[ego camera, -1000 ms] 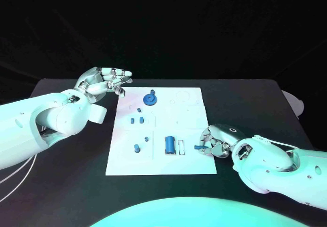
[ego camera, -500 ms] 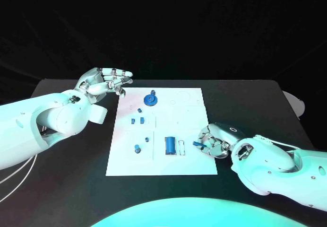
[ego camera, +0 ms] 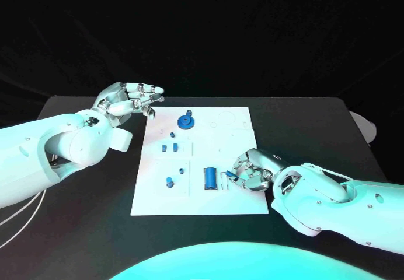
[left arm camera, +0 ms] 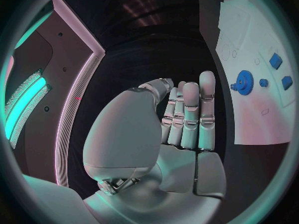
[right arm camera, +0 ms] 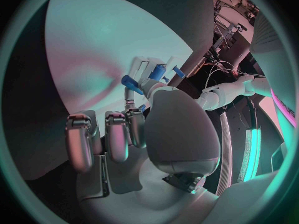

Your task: Assemble the parts on the task board

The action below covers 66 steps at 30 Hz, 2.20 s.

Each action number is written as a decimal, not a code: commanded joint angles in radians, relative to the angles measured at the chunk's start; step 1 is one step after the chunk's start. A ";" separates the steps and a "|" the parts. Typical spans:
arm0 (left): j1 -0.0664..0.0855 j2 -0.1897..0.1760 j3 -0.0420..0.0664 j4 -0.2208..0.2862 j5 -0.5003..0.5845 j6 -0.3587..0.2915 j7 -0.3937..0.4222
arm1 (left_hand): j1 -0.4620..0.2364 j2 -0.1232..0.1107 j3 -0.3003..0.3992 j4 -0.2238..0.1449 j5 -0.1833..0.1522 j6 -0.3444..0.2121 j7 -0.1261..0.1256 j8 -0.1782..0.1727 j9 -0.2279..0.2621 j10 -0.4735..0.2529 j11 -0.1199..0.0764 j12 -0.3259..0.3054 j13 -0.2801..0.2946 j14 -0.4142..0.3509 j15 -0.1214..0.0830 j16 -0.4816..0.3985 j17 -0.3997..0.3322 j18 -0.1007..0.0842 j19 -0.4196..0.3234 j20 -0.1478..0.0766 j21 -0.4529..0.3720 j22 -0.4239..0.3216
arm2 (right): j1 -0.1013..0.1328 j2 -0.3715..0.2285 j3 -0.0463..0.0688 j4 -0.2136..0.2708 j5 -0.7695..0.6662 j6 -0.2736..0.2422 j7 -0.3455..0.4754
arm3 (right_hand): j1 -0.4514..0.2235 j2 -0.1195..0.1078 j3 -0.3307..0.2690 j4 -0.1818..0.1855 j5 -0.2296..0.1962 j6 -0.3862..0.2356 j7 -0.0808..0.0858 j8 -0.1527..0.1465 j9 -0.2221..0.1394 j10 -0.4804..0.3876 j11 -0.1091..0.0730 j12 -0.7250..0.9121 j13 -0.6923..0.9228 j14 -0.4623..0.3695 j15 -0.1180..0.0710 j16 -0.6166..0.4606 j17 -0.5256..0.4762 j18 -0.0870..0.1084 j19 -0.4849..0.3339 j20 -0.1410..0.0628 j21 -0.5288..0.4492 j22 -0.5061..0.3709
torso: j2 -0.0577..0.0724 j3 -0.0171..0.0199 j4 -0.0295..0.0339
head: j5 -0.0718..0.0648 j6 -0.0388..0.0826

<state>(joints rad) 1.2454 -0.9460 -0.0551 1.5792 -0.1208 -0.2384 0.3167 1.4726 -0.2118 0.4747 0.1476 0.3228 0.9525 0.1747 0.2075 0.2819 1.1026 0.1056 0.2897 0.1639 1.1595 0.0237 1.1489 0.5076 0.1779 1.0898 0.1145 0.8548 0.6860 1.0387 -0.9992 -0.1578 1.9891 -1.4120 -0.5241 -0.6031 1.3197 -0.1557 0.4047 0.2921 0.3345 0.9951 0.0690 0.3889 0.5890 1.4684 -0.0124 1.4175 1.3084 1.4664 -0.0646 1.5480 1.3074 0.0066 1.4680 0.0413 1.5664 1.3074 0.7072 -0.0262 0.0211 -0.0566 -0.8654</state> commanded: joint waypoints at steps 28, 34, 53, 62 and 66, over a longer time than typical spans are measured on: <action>0.001 0.000 0.001 0.006 0.005 0.019 0.002 | -0.005 0.007 0.005 0.002 0.003 -0.006 0.004 0.006 -0.001 -0.008 -0.002 0.006 0.001 -0.009 0.001 -0.004 -0.001 0.007 -0.001 -0.004 -0.005 -0.001 | -0.004 0.062 0.000 -0.050 0.073 0.056 -0.011 | -0.217 0.019 -0.071 0.001 0.025 0.044 -0.019 0.046 0.057 0.039 -0.009 0.026 0.176 0.095 -0.017 0.005 0.218 -0.007 0.103 -0.013 0.004 0.263 | -0.001 0.0015 -0.0014 | 0.003 -0.006; 0.001 0.000 0.001 0.006 0.005 0.019 0.002 | -0.005 0.007 0.005 0.002 0.003 -0.006 0.004 0.006 -0.001 -0.008 -0.002 0.006 0.001 -0.009 0.001 -0.004 -0.001 0.007 -0.001 -0.004 -0.005 -0.001 | -0.004 0.061 0.000 -0.051 0.052 0.058 -0.015 | -0.246 0.012 -0.097 0.001 0.027 0.042 -0.019 0.050 0.059 0.039 -0.009 0.026 0.176 0.095 -0.018 0.005 0.217 -0.007 0.103 -0.015 0.004 0.263 | -0.001 0.0015 -0.0009 | 0.001 -0.007; 0.001 -0.001 0.001 0.005 0.005 0.019 0.002 | -0.007 0.008 0.006 0.002 0.004 -0.007 0.004 0.007 -0.002 -0.012 -0.001 0.011 0.002 -0.009 0.001 -0.004 -0.003 0.007 -0.001 -0.004 -0.006 -0.001 | -0.004 0.041 0.000 -0.039 -0.007 0.064 -0.033 | -0.211 -0.003 -0.112 -0.001 -0.003 0.043 -0.024 0.062 0.065 0.045 -0.014 0.037 0.185 0.095 -0.022 0.006 0.220 -0.007 0.103 -0.018 0.004 0.263 | -0.001 0.0030 -0.0022 | 0.003 -0.007; 0.000 0.000 0.001 0.004 0.005 0.019 0.002 | -0.007 0.009 0.006 0.002 0.004 -0.006 0.004 0.007 -0.002 -0.012 -0.001 0.012 0.002 -0.009 0.001 -0.004 -0.003 0.007 -0.001 -0.004 -0.006 -0.001 | -0.004 0.037 0.000 -0.042 -0.010 0.042 -0.013 | -0.230 -0.001 -0.145 -0.002 -0.094 0.041 -0.025 0.068 0.065 0.045 -0.014 0.035 0.185 0.095 -0.022 0.006 0.219 -0.007 0.103 -0.018 0.004 0.263 | -0.001 0.0020 -0.0014 | 0.000 -0.005; 0.000 0.002 0.001 0.002 0.006 0.020 0.005 | -0.007 0.009 0.006 0.002 0.004 -0.006 0.004 0.007 -0.002 -0.012 -0.001 0.012 0.002 -0.009 0.001 -0.004 -0.003 0.007 -0.001 -0.004 -0.006 -0.001 | -0.001 0.025 0.000 -0.048 0.018 -0.022 0.056 | -0.205 -0.005 -0.148 -0.003 -0.099 0.029 -0.022 0.064 0.064 0.034 -0.012 0.015 0.173 0.094 -0.021 0.003 0.214 -0.007 0.103 -0.018 0.004 0.263 | -0.003 0.0010 -0.0012 | -0.001 -0.001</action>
<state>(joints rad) 1.2455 -0.9467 -0.0551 1.5803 -0.1205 -0.2342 0.3128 1.4685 -0.2078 0.4748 0.1478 0.3228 0.9489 0.1783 0.2112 0.2810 1.0936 0.1037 0.2974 0.1654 1.1560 0.0271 1.1489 0.5060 0.1779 1.0898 0.1144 0.8548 0.6861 1.0362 -0.9706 -0.1577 1.9430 -1.4005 -0.4929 -0.6108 1.1053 -0.1597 0.2616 0.2883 0.2381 1.0293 0.0473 0.4528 0.6526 1.4688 -0.0196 1.4377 1.3077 1.4666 -0.0790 1.5480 1.3077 0.0067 1.4645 0.0305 1.5664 1.3076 0.7058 -0.0242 0.0195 -0.0561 -0.8699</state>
